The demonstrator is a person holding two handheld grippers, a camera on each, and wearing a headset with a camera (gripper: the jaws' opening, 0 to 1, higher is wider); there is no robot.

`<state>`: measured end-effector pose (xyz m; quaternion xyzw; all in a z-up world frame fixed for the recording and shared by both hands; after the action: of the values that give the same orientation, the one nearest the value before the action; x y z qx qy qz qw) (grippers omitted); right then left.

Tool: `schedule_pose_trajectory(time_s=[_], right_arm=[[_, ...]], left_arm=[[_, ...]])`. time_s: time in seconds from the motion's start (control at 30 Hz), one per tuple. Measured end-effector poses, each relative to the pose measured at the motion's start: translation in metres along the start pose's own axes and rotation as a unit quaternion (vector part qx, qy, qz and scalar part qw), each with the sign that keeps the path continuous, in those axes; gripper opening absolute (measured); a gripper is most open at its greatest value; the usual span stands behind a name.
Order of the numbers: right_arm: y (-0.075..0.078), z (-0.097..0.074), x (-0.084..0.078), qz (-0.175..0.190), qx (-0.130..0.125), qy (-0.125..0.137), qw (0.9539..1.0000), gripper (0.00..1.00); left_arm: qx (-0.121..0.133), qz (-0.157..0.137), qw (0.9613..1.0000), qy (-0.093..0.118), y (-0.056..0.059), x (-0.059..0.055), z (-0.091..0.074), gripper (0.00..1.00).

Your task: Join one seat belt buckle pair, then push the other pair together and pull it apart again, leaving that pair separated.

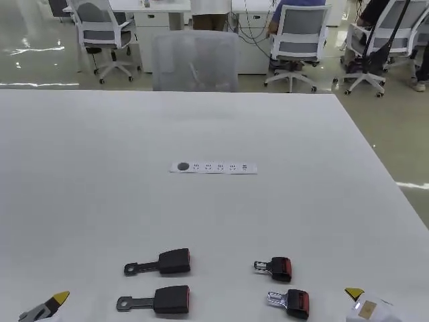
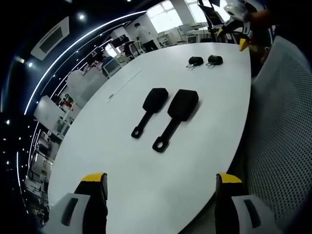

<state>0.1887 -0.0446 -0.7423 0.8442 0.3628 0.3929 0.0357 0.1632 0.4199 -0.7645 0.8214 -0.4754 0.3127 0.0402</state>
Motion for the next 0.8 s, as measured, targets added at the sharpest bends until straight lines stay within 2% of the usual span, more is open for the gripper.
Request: schedule_pose_trajectory(time_s=[0.23, 0.33, 0.37, 0.4, 0.43, 0.6, 0.67, 0.8], right_arm=[[-0.003, 0.004, 0.005, 0.000, 0.002, -0.003, 1.0000, 0.85], [-0.005, 0.006, 0.008, 0.000, 0.002, -0.006, 1.0000, 0.85], [-0.006, 0.006, 0.009, -0.001, 0.002, -0.006, 1.0000, 0.85], [-0.007, 0.008, 0.009, -0.002, 0.003, -0.007, 1.0000, 0.85], [-0.007, 0.008, 0.010, -0.003, 0.004, -0.008, 1.0000, 0.85], [-0.008, 0.006, 0.014, -0.009, 0.003, -0.010, 0.9999, 0.85], [-0.008, 0.007, 0.013, -0.010, 0.001, -0.011, 0.9999, 0.85], [-0.009, 0.010, 0.011, -0.012, 0.003, -0.004, 0.9999, 0.85]], left_arm=[[-0.012, 0.001, 0.9999, 0.001, 0.004, 0.001, 0.002, 0.93], [-0.017, -0.007, 0.9998, -0.001, 0.005, -0.001, 0.003, 0.92], [-0.024, -0.005, 0.9997, -0.003, 0.007, -0.001, 0.003, 0.91], [-0.035, 0.010, 0.9993, 0.000, 0.012, 0.000, 0.004, 0.90], [-0.037, 0.013, 0.9992, 0.000, 0.013, 0.001, 0.004, 0.90], [-0.029, -0.005, 0.9996, 0.000, 0.007, -0.002, 0.004, 0.89], [-0.025, -0.003, 0.9996, 0.007, 0.007, 0.001, 0.003, 0.88], [-0.023, 0.000, 0.9997, 0.007, 0.007, 0.001, 0.003, 0.86]])
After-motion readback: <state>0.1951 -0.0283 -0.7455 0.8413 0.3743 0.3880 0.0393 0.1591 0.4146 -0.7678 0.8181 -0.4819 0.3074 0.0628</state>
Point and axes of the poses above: the centre of the closed fingertips' face, and the gripper's own axes: z roughly forward along the fingers, y roughly to its right, x roughly out of its top, the point moved 6 cm from there along -z, roughly backward along the fingers, and after that the axes turned 12 degrees about -x, right-handed, at the moved point
